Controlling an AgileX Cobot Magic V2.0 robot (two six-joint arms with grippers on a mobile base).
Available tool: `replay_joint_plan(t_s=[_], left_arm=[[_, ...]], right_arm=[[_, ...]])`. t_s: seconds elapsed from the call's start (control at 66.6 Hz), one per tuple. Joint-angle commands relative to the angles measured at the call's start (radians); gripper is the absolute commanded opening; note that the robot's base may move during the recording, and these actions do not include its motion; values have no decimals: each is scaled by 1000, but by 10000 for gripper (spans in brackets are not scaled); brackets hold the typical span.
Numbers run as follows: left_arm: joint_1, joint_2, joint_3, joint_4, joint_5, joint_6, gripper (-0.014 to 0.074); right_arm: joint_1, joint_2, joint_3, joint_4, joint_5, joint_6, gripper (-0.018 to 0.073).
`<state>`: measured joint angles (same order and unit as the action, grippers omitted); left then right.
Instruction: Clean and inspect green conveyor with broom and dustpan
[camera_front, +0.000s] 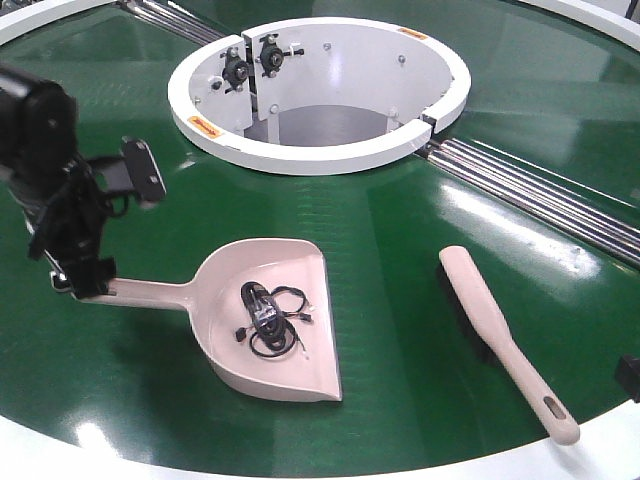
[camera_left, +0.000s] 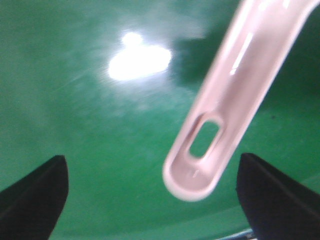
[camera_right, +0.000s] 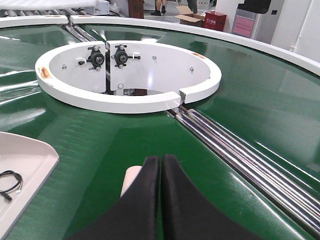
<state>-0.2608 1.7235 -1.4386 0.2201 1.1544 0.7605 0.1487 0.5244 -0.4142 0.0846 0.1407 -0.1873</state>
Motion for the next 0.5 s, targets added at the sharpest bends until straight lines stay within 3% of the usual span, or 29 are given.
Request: replay_joint_plan(t_s=[0.0,0.09,0.18,0.33,0.481], left_arm=[[-7,-134,-31,6,-74,-87,605],[-8,-220,-31,-49,-161,-160,531],[-7,-317,-31,-108,-236,-245,393],[-7,-449,12,-153,-318,-338,1],[-7,-597,226,-273,-563,-368,-8]], right_arm=[[-4,1,-27,-5,-71,-10,-8],[-4,1,-27,-5,-85,-10,-8],[-4,1,-27,-5,-88,-10,-8],[-4,1,-27,-5,-93,-10,-8],[-4,-2,-27,15,-112,-7,-7]])
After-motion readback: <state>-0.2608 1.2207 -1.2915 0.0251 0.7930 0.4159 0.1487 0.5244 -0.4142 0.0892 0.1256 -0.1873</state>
